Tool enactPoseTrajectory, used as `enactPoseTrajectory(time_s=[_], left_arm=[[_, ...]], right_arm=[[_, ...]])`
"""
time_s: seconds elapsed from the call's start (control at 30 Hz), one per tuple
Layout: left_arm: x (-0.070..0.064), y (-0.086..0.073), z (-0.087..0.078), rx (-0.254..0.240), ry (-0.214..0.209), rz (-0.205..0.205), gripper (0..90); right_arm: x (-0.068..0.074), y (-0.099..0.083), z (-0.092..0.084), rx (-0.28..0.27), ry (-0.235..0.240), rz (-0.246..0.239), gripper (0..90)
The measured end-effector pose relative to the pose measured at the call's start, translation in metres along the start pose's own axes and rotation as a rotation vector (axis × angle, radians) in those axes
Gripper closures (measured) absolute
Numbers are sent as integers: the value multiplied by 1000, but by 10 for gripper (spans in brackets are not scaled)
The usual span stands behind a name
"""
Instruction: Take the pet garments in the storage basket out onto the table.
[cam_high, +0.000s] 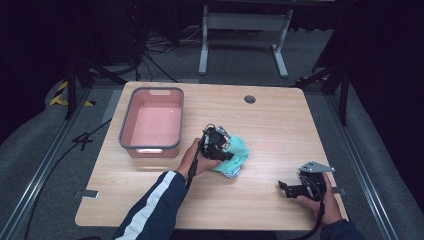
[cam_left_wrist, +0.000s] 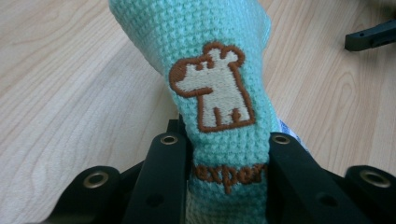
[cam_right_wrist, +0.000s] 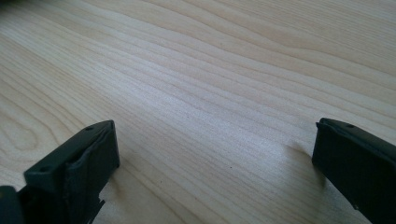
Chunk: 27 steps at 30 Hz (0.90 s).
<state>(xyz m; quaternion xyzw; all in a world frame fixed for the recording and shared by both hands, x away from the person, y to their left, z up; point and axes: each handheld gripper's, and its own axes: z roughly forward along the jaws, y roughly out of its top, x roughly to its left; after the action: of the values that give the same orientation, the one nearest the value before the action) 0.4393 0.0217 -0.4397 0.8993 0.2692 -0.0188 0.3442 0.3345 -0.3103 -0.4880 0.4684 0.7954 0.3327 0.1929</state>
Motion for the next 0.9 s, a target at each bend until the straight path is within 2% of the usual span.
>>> enactPoseTrajectory(time_s=[0.1, 0.23, 0.43, 0.57, 0.63, 0.7, 0.83, 0.9], left_arm=[[-1, 0, 4, 7, -3, 3, 762], [-2, 0, 7, 27, 19, 13, 724], [0, -4, 11, 34, 35, -6, 635], [1, -4, 10, 36, 76, -14, 528], [1, -4, 9, 43, 111, -16, 474], [2, -4, 9, 42, 124, -26, 428], [3, -4, 6, 29, 163, -55, 300], [2, -3, 4, 17, 182, -48, 259]], right_arm=[[0, 0, 0, 1, 1, 0, 8], [0, 0, 0, 0, 0, 0, 8], [0, 0, 0, 0, 1, 0, 8], [0, 0, 0, 0, 1, -2, 8], [0, 0, 0, 0, 0, -2, 8], [0, 0, 0, -1, 0, -2, 8], [0, 0, 0, -1, 0, -2, 8], [0, 0, 0, -1, 0, -2, 8]])
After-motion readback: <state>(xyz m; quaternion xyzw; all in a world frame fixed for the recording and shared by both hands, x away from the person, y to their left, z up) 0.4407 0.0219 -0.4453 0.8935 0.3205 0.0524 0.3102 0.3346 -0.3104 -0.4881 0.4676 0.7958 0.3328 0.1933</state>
